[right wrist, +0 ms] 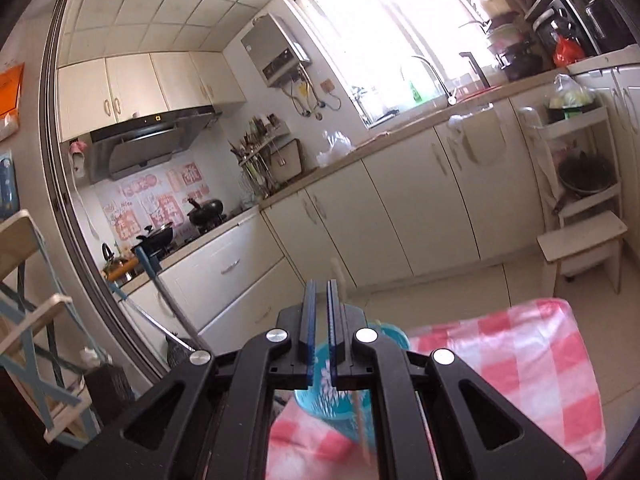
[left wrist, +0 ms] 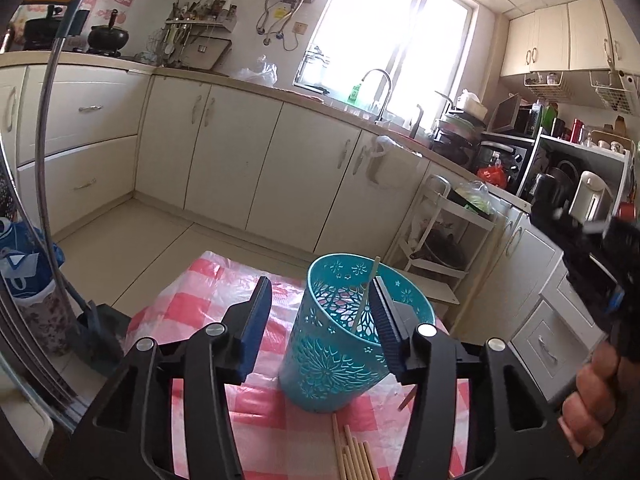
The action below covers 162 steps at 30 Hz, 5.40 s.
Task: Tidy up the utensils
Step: 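Lift the chopstick in the left tool and drop it into the teal basket, then carry the right tool's chopstick over the teal basket and release it inside, then grasp another chopstick with the right tool while the left tool grasps one too, then lift the left tool's chopstick and drop it into the teal basket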
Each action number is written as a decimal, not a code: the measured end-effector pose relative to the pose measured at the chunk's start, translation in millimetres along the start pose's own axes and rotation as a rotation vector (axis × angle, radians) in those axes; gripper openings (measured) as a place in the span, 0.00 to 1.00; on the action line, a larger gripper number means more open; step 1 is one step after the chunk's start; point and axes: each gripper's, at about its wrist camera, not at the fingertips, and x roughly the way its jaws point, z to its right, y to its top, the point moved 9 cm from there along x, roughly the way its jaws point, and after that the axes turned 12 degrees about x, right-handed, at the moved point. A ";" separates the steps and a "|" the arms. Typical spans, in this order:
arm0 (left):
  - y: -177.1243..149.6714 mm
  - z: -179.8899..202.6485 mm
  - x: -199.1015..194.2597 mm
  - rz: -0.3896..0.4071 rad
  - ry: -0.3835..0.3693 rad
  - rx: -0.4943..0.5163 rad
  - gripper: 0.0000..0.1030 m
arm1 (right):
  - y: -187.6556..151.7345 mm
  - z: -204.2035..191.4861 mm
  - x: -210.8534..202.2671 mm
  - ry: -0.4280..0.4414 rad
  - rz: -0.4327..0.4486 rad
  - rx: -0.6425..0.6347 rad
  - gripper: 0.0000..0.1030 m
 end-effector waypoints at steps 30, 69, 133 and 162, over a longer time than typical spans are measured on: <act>-2.8 -19.4 0.0 -0.080 0.004 -0.040 0.66 | -131.5 201.1 64.1 -0.653 -0.503 -0.095 0.06; -19.2 -18.4 -20.1 -0.117 0.030 -0.001 0.78 | -150.8 177.0 -116.6 -0.673 -0.443 -0.132 0.32; -191.3 41.9 13.2 -0.668 0.040 0.344 0.30 | -204.8 182.3 -65.7 -0.544 -0.624 -0.118 0.07; -106.8 65.2 -20.1 -0.441 -0.244 0.208 0.04 | -208.4 170.3 -55.8 -0.464 -0.645 -0.036 0.06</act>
